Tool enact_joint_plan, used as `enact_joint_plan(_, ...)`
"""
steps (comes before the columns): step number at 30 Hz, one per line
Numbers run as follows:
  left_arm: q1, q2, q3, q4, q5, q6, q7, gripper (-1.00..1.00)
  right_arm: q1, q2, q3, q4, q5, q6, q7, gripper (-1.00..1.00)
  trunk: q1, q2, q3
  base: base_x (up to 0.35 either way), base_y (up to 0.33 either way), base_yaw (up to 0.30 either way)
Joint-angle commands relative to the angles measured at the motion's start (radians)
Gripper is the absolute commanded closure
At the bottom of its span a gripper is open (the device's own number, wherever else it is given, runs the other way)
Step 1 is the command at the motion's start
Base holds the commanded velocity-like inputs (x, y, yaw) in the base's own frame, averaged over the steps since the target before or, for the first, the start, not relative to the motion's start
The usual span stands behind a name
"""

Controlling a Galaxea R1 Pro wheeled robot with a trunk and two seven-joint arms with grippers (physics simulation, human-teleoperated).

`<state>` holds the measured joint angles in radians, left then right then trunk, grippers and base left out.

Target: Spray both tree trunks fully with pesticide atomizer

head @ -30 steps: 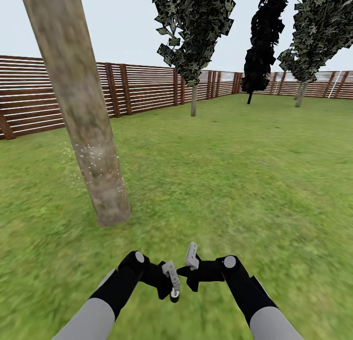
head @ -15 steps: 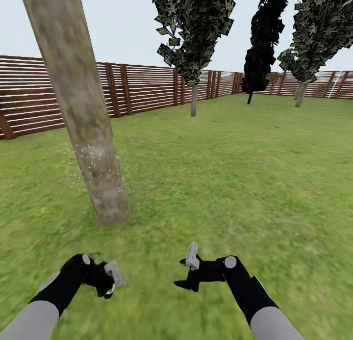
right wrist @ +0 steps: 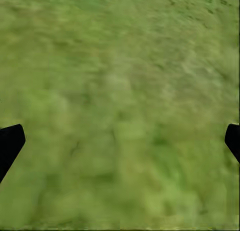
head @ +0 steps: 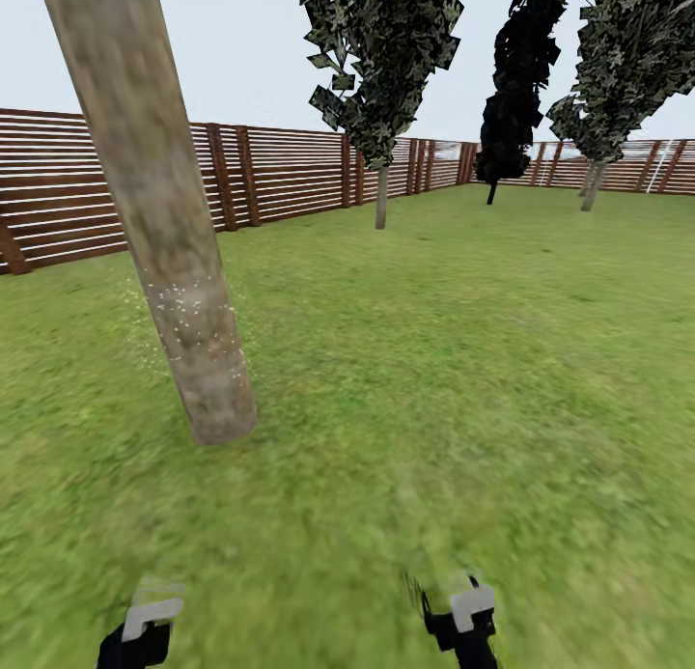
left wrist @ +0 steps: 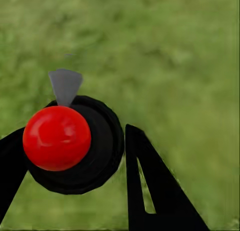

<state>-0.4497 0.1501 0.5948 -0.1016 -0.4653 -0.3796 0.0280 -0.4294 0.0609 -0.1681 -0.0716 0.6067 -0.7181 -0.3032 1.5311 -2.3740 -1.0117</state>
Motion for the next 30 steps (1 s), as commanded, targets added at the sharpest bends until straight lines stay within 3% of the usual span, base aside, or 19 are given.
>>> enact_joint_plan(1,0.031,-0.002,-0.002,0.003,0.029,-0.033,0.010,1.00,0.033,-0.001,0.002,0.006,0.000,-0.053,-0.030,-1.00,0.000,0.000,0.000,0.000,0.000,0.000)
enact_joint_plan(3,0.057,-0.003,-0.001,0.007,0.078,-0.082,0.014,1.00,0.059,0.000,0.002,0.011,-0.009,-0.085,-0.043,-1.00,0.000,0.000,0.000,0.000,0.000,0.000)
enact_joint_plan(5,0.066,-0.006,-0.003,0.030,0.097,-0.097,0.015,1.00,0.069,0.000,0.003,0.036,-0.012,-0.093,-0.045,-1.00,0.000,0.000,0.000,0.000,0.000,0.000)
enact_joint_plan(23,0.071,-0.008,-0.005,0.040,0.094,-0.108,0.013,1.00,0.073,0.000,0.004,0.047,-0.012,-0.093,-0.042,-1.00,0.000,0.000,0.000,0.000,0.000,0.000)
enact_joint_plan(30,0.080,-0.012,-0.018,0.035,0.078,-0.107,0.004,1.00,0.073,0.000,0.004,0.047,-0.012,-0.093,-0.042,-1.00,0.000,0.000,0.000,0.000,0.000,0.000)
